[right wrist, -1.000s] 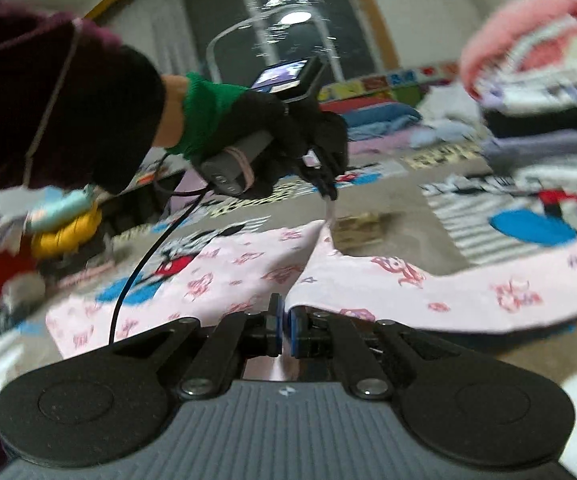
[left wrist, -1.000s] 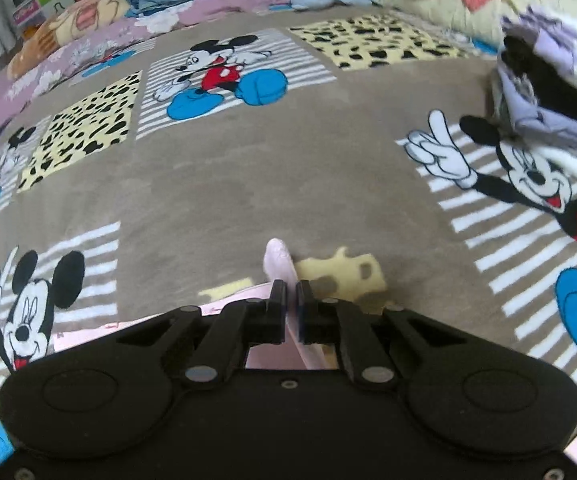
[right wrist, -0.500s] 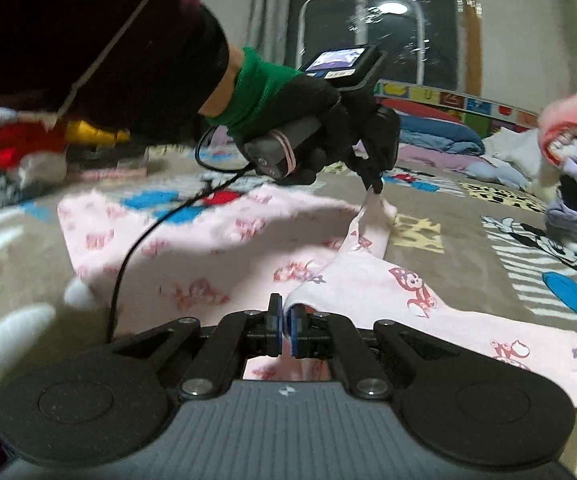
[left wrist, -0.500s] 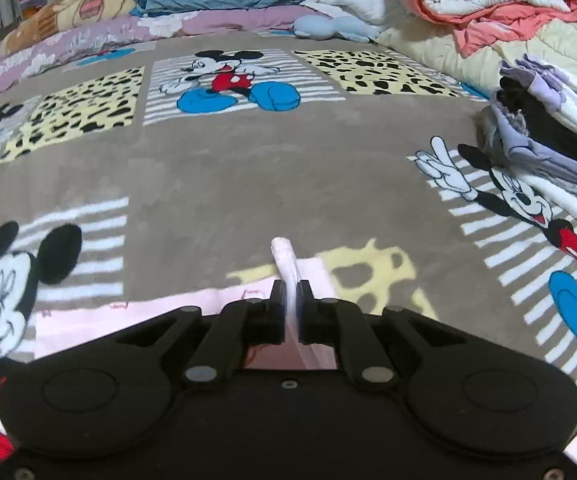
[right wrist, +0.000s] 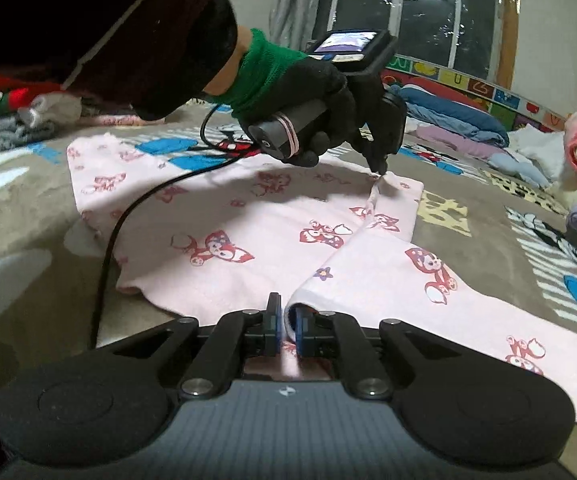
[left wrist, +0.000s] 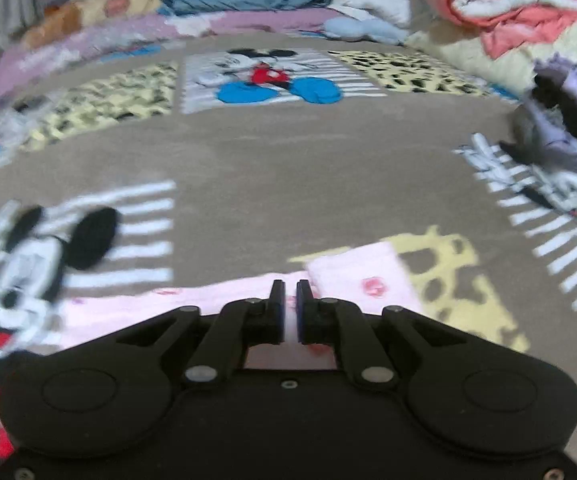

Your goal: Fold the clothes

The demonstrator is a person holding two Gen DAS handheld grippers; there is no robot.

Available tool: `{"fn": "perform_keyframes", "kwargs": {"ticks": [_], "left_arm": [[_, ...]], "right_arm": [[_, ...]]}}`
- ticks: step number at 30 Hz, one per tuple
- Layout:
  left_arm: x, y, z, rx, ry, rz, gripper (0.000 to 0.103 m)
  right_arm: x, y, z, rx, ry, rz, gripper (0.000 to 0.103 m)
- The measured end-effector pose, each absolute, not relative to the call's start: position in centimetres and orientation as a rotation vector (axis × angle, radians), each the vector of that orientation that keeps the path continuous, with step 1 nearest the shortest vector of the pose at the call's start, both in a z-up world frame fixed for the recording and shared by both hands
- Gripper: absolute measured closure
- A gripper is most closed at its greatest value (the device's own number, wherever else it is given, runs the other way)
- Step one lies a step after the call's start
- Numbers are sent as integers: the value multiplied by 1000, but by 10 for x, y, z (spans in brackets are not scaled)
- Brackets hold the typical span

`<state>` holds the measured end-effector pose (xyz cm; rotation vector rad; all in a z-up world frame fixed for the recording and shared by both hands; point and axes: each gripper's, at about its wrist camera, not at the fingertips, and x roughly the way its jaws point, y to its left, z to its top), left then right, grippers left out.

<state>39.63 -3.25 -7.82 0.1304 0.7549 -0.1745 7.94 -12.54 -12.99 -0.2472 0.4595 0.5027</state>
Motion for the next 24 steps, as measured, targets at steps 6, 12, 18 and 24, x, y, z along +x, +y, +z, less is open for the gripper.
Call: {"fn": "perform_keyframes", "kwargs": {"ticks": [6, 12, 18, 24], "left_arm": [[339, -109, -43, 422, 740, -480, 86], [236, -215, -18, 653, 710, -954, 61], [168, -286, -44, 916, 734, -1078, 60], [149, -312, -79, 1089, 761, -995, 60]], "right_arm": [[76, -121, -132, -293, 445, 492, 92], [75, -118, -134, -310, 435, 482, 92], [71, -115, -136, -339, 416, 465, 92], [69, -112, -136, -362, 404, 455, 92]]}}
